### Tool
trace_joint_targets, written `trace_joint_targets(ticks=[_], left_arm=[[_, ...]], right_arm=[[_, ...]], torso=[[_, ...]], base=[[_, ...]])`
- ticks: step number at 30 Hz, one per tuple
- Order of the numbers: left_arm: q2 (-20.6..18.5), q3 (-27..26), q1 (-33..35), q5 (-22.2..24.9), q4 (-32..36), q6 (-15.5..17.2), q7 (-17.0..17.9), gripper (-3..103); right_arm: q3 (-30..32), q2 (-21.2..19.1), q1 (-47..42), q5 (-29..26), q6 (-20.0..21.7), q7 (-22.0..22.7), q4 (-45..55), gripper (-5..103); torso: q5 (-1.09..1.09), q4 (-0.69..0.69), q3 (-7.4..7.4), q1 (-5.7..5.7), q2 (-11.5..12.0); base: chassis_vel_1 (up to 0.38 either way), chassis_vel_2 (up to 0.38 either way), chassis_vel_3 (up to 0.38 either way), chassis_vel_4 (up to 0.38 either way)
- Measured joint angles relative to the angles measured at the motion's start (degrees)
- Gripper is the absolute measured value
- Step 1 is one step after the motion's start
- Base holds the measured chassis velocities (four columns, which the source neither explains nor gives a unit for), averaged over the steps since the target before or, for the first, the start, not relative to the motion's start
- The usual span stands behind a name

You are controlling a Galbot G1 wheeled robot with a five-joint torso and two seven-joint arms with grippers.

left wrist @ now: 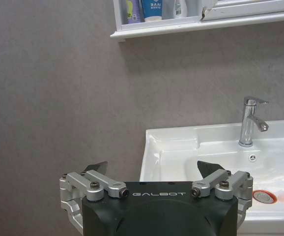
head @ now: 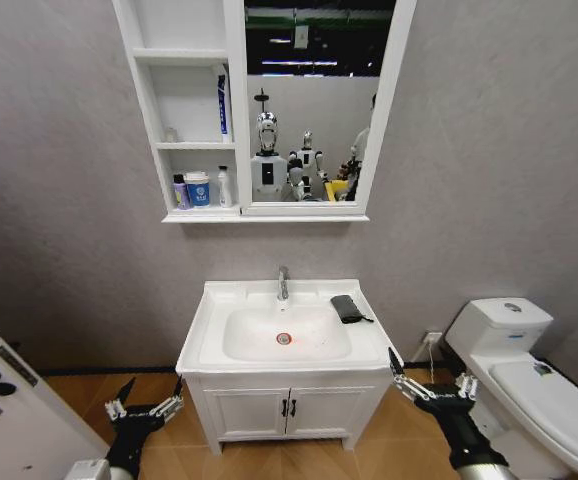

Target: Move facial cleanser and shampoo from washbasin to cabinet, then wipe washbasin with towel.

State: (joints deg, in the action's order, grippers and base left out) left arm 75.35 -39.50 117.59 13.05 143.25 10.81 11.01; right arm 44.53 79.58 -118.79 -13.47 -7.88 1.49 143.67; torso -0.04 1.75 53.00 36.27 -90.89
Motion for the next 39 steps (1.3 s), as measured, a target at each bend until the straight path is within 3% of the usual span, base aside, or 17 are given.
trace_joint_targets(ticks=[13,24,30,33,34,38,39], left_arm=[[-0.01,0.00,0.00,0.00,0.00,0.00,0.00,100],[-0.01,0.00,0.00,0.00,0.00,0.00,0.00,100],[-0.01,0.00,0.00,0.00,0.00,0.00,0.00,100],[-0.01,0.00,0.00,0.01,0.00,0.00,0.00,100],[-0.01,0.00,0.00,0.01,0.00,0.00,0.00,100],[-0.01,0.00,0.00,0.01,-0.01,0.01,0.00,100],[-0.01,0.00,0.00,0.01,-0.01,0.01,0.00,100]], right_arm=[[-4.20,1.59,-0.78,4.87,-3.26,1.69,-0.29,100],[-8.80,2.91,-3.10,7.84,-2.97,2.55,-0.36,100],[-3.43,1.21,-0.34,0.13,3.77,6.99,-0.40,100],[4.80,-1.05,6.45,-11.47,9.46,8.55,-2.59,100],[4.80,-1.05,6.45,-11.47,9.46,8.55,-2.59,100],[8.76,-8.61,19.25,-21.32,15.82,10.73,-13.24,100],[8.76,-8.61,19.25,-21.32,15.82,10.73,-13.24,100]], torso=[[0.00,0.00,0.00,0.00,0.00],[0.00,0.00,0.00,0.00,0.00],[0.01,0.00,0.00,0.00,0.00],[-0.02,0.01,0.00,0.00,0.00],[-0.02,0.01,0.00,0.00,0.00],[0.03,0.02,0.00,0.00,0.00],[0.03,0.02,0.00,0.00,0.00]], base=[[0.000,0.000,0.000,0.000],[0.000,0.000,0.000,0.000],[0.000,0.000,0.000,0.000],[0.000,0.000,0.000,0.000],[0.000,0.000,0.000,0.000],[0.000,0.000,0.000,0.000],[0.000,0.000,0.000,0.000]])
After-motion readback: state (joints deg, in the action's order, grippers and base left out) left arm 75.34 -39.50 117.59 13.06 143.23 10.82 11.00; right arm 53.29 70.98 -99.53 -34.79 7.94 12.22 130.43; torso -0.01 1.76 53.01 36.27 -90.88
